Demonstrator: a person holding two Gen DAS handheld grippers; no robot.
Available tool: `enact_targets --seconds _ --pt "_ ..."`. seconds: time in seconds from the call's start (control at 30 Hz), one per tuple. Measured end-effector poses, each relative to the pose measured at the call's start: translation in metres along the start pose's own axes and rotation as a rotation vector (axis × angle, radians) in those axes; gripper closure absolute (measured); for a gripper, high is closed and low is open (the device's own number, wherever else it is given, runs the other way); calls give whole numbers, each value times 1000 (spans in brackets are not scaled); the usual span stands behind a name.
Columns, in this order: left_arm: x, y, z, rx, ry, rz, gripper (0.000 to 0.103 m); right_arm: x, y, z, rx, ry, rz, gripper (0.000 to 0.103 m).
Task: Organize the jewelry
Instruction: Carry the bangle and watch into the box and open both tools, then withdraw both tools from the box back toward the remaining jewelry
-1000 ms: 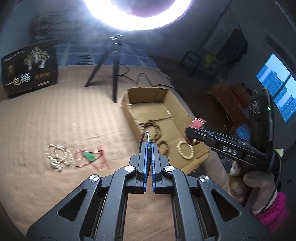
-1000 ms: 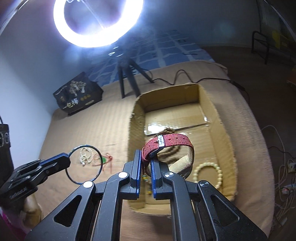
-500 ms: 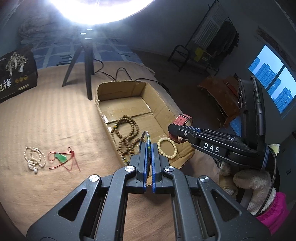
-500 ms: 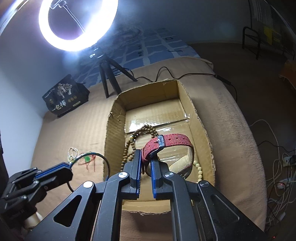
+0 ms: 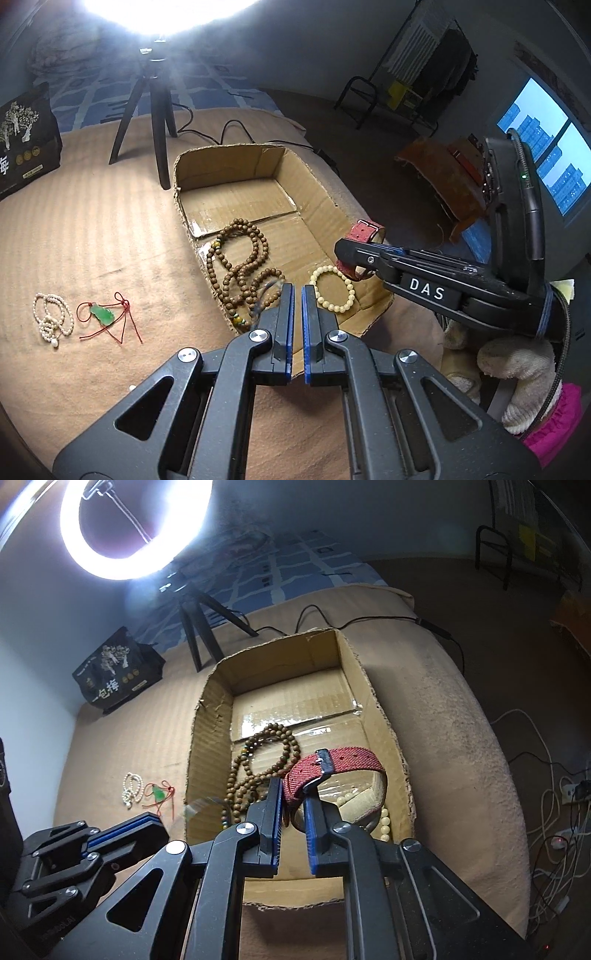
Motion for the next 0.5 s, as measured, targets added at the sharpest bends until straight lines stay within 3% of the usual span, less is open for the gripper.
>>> enact_targets --seconds 0.13,0.23,0.5 --pt "-2 1 1 -5 -14 -22 100 6 0 -1 3 -19 13 68" --pt "-6 0 3 -9 -12 -37 88 9 4 -2 18 -32 16 51" --pt "-13 6 3 -2 -13 -49 87 11 7 -5 30 -39 20 49"
Point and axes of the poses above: each gripper's, at about its wrist camera, not at the fingertips, and y roughly against the way its jaws point, x to its right, z to its underside, the point moved 10 cm from there along -y, roughly the way its jaws point, and after that the axes turned 2 degrees about -z, right-handed, at the moved point
